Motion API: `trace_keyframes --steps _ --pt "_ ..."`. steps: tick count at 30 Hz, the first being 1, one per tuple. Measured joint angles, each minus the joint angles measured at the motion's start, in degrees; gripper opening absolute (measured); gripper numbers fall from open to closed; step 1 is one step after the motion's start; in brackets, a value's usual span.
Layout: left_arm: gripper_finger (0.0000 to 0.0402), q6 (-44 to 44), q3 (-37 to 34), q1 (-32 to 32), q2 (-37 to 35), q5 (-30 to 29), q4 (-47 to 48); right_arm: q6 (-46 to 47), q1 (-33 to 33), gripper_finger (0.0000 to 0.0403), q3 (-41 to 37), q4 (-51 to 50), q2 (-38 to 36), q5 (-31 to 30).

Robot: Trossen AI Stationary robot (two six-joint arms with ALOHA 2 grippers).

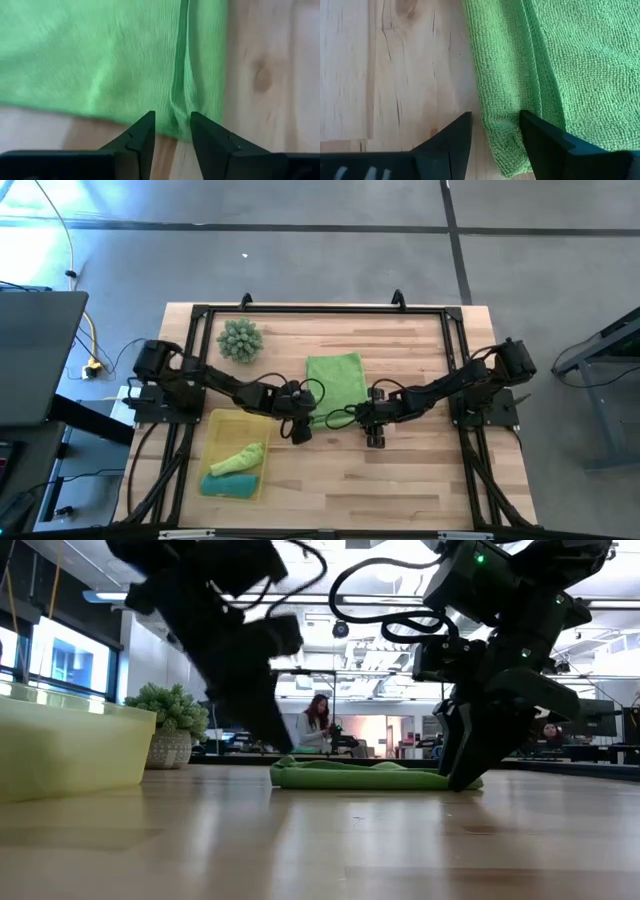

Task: Roll microfiber towels into tight, uniform cylinder then place into a basket
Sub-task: Roll the green towel

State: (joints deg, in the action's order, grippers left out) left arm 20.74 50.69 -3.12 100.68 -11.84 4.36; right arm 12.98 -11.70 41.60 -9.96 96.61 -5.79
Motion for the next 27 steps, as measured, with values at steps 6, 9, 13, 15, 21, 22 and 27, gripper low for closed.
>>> trace_keyframes --steps 6,9,13,15,21,22,27 --pt "0.0117 -7.2 0.2 -0.7 -3.3 11.2 0.7 0.1 0.0 0.0161 -0.2 0.8 0.0 -0.3" --pt "0.0117 -12.3 0.1 -2.4 -1.7 11.1 -0.3 0.1 0.0 0.0161 -0.2 0.9 0.0 -0.3" --pt "0.0119 -15.6 0.1 -3.8 1.7 1.4 -3.8 0.1 0.0 0.0161 -0.3 1.3 0.0 -0.2" --pt "0.0125 -16.5 0.1 -3.8 2.9 -0.3 -5.9 0.5 0.1 0.0161 -0.3 2.1 0.1 -0.3" --pt "0.0162 -19.7 0.2 -3.9 5.3 -0.4 -9.0 2.2 0.1 0.0161 -0.3 2.6 0.2 -0.3" --pt "0.0167 -20.2 0.2 -3.8 5.7 -0.8 -8.8 2.2 0.1 0.0161 -0.3 2.8 0.2 -0.3" --pt "0.0177 -19.7 0.3 -3.6 6.5 -4.0 -7.6 2.8 0.1 0.0161 -0.3 3.2 0.2 -0.3"
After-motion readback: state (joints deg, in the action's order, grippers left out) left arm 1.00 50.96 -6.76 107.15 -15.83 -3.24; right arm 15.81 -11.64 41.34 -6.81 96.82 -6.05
